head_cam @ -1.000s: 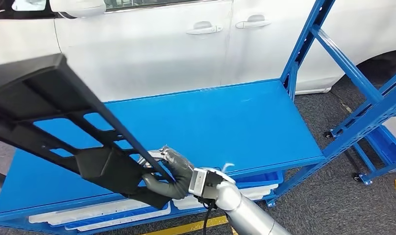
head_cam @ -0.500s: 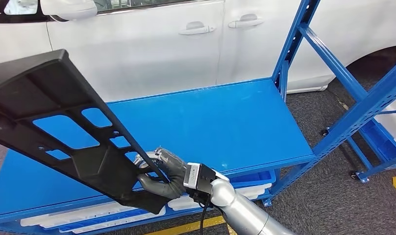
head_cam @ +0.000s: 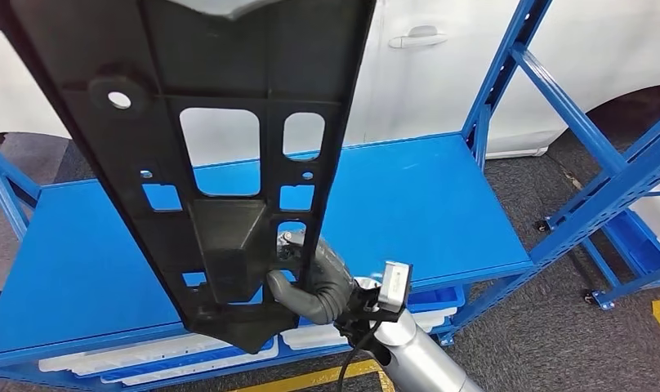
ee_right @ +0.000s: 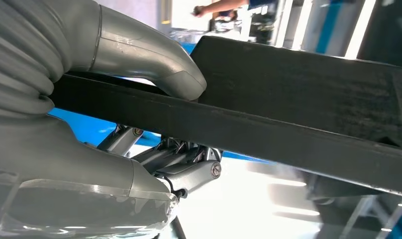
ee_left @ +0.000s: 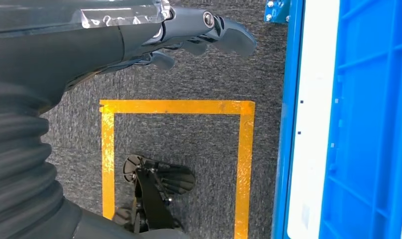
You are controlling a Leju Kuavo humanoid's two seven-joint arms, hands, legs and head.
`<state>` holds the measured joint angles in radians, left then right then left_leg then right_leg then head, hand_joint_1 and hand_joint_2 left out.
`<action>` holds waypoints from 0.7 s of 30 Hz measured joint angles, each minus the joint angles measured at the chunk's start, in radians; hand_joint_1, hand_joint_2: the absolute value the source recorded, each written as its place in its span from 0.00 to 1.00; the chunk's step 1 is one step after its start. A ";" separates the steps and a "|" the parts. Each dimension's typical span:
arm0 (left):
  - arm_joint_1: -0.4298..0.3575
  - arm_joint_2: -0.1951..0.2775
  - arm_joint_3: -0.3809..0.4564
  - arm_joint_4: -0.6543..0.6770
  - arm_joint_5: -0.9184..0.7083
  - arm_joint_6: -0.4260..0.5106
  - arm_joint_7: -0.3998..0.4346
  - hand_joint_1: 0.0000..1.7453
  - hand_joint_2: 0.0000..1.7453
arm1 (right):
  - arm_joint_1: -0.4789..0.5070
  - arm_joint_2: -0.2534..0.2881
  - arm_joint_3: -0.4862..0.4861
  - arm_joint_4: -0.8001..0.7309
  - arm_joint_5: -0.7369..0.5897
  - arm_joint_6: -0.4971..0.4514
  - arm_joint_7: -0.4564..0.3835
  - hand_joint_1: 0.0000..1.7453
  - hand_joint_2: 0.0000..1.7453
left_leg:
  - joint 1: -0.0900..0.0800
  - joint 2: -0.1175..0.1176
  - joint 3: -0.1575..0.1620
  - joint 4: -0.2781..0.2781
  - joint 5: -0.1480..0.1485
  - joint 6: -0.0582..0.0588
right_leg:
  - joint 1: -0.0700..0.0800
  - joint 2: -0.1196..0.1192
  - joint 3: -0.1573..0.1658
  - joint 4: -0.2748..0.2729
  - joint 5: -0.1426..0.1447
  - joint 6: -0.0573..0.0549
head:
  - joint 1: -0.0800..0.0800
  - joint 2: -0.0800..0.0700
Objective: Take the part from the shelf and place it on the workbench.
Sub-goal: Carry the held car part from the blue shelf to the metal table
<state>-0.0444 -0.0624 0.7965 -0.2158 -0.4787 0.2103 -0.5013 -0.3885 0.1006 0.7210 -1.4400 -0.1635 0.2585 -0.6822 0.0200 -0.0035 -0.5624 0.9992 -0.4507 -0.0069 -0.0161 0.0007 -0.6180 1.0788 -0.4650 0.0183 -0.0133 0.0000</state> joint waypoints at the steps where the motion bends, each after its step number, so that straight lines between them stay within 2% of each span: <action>1: 0.000 0.001 0.000 0.000 -0.002 0.000 0.002 0.00 1.00 | 0.004 -0.001 -0.005 -0.011 -0.002 0.004 -0.001 1.00 1.00 | -0.001 0.000 -0.001 0.002 -0.001 -0.006 | 0.001 0.000 0.019 -0.041 0.011 -0.004 | 0.000 0.000; 2: 0.000 0.001 0.001 0.000 -0.004 0.001 0.004 0.00 1.00 | 0.009 -0.001 -0.010 -0.021 -0.003 0.008 -0.002 1.00 1.00 | -0.003 -0.001 -0.002 0.002 -0.002 -0.013 | 0.003 0.001 0.026 -0.059 0.012 -0.010 | 0.000 0.000; 4: 0.001 0.002 0.001 0.000 -0.008 0.003 0.007 0.00 1.00 | 0.021 -0.003 -0.019 -0.038 -0.004 0.013 -0.003 1.00 1.00 | -0.001 -0.001 -0.001 0.000 -0.002 -0.027 | 0.007 0.003 0.025 -0.060 0.014 -0.023 | -0.001 0.000; 6: 0.001 0.003 0.002 0.000 -0.012 0.006 0.009 0.00 1.00 | 0.030 -0.003 -0.025 -0.051 -0.007 0.019 -0.004 1.00 1.00 | 0.002 0.000 -0.009 0.023 -0.023 -0.037 | 0.006 0.003 0.029 -0.068 0.017 -0.039 | -0.001 0.000; 7: 0.001 0.003 0.002 0.000 -0.013 0.008 0.010 0.00 1.00 | 0.032 -0.003 -0.026 -0.056 -0.008 0.024 -0.004 1.00 1.00 | 0.003 0.000 -0.027 0.064 -0.048 -0.039 | 0.006 0.002 0.031 -0.072 0.019 -0.045 | -0.002 0.000; 9: 0.002 0.004 0.002 0.000 -0.017 0.013 0.014 0.00 1.00 | 0.040 -0.004 -0.029 -0.060 -0.016 0.034 -0.004 1.00 1.00 | 0.003 0.000 -0.088 0.199 -0.114 -0.040 | 0.010 0.002 0.032 -0.073 0.019 -0.053 | -0.004 0.000; 10: 0.002 0.005 0.002 0.000 -0.019 0.015 0.017 0.00 1.00 | 0.046 -0.004 -0.030 -0.060 -0.023 0.040 -0.005 1.00 1.00 | 0.003 0.000 -0.117 0.259 -0.135 -0.040 | 0.014 0.002 0.032 -0.073 0.018 -0.055 | -0.004 0.000; 11: 0.003 0.005 0.002 0.000 -0.023 0.016 0.020 0.00 1.00 | 0.051 -0.004 -0.033 -0.060 -0.031 0.045 -0.004 1.00 1.00 | 0.002 0.000 -0.133 0.291 -0.139 -0.039 | 0.018 0.002 0.033 -0.072 0.017 -0.057 | -0.004 0.000; 12: 0.004 0.006 0.002 0.000 -0.027 0.018 0.023 0.00 1.00 | 0.056 -0.004 -0.035 -0.060 -0.040 0.050 -0.004 1.00 1.00 | 0.001 0.000 -0.130 0.283 -0.122 -0.035 | 0.022 0.002 0.034 -0.072 0.017 -0.058 | -0.004 0.000; 13: 0.004 0.006 0.002 0.000 -0.031 0.019 0.026 0.00 1.00 | 0.059 -0.004 -0.037 -0.060 -0.048 0.054 -0.002 1.00 1.00 | 0.000 0.000 -0.106 0.234 -0.091 -0.030 | 0.026 0.003 0.037 -0.071 0.017 -0.059 | -0.004 0.000; 15: 0.003 0.008 0.001 0.000 -0.039 0.022 0.031 0.00 1.00 | 0.062 -0.004 -0.040 -0.062 -0.058 0.062 0.000 1.00 1.00 | -0.008 0.000 -0.038 0.092 -0.027 -0.013 | 0.031 0.004 0.039 -0.069 0.017 -0.060 | -0.003 0.000; 16: 0.002 0.009 0.001 0.000 -0.042 0.024 0.033 0.00 1.00 | 0.063 -0.004 -0.041 -0.064 -0.060 0.064 0.002 1.00 1.00 | -0.012 0.000 -0.015 0.042 -0.009 -0.007 | 0.033 0.004 0.037 -0.067 0.018 -0.057 | -0.002 0.000; 17: 0.002 0.010 0.001 0.000 -0.045 0.027 0.035 0.00 1.00 | 0.065 -0.004 -0.042 -0.065 -0.061 0.066 0.003 1.00 1.00 | -0.016 0.000 -0.004 0.016 -0.003 -0.002 | 0.033 0.004 0.034 -0.067 0.019 -0.054 | -0.002 0.000; 19: 0.002 0.011 0.001 0.000 -0.050 0.034 0.040 0.00 1.00 | 0.071 -0.004 -0.042 -0.066 -0.061 0.065 0.008 1.00 1.00 | -0.017 0.000 -0.004 0.007 0.002 0.003 | 0.032 0.005 0.029 -0.067 0.024 -0.045 | -0.002 0.000; 20: 0.003 0.011 0.001 0.000 -0.052 0.037 0.042 0.00 1.00 | 0.073 -0.005 -0.042 -0.066 -0.059 0.063 0.010 1.00 1.00 | -0.015 0.001 -0.005 0.001 0.008 0.006 | 0.032 0.005 0.028 -0.065 0.021 -0.039 | -0.002 0.000; 21: 0.002 0.011 0.001 0.000 -0.052 0.039 0.044 0.00 1.00 | 0.074 -0.005 -0.042 -0.067 -0.058 0.060 0.012 1.00 1.00 | -0.012 0.003 -0.006 -0.006 0.015 0.011 | 0.031 0.005 0.023 -0.053 0.005 -0.033 | -0.001 0.000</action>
<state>-0.0420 -0.0518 0.7975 -0.2155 -0.5310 0.2491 -0.4572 -0.3144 0.0955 0.6788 -1.5069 -0.2214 0.3186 -0.6698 0.0081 -0.0005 -0.5681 0.9933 -0.4356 0.0039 0.0150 0.0056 -0.5952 1.0259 -0.4595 -0.0143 -0.0138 0.0000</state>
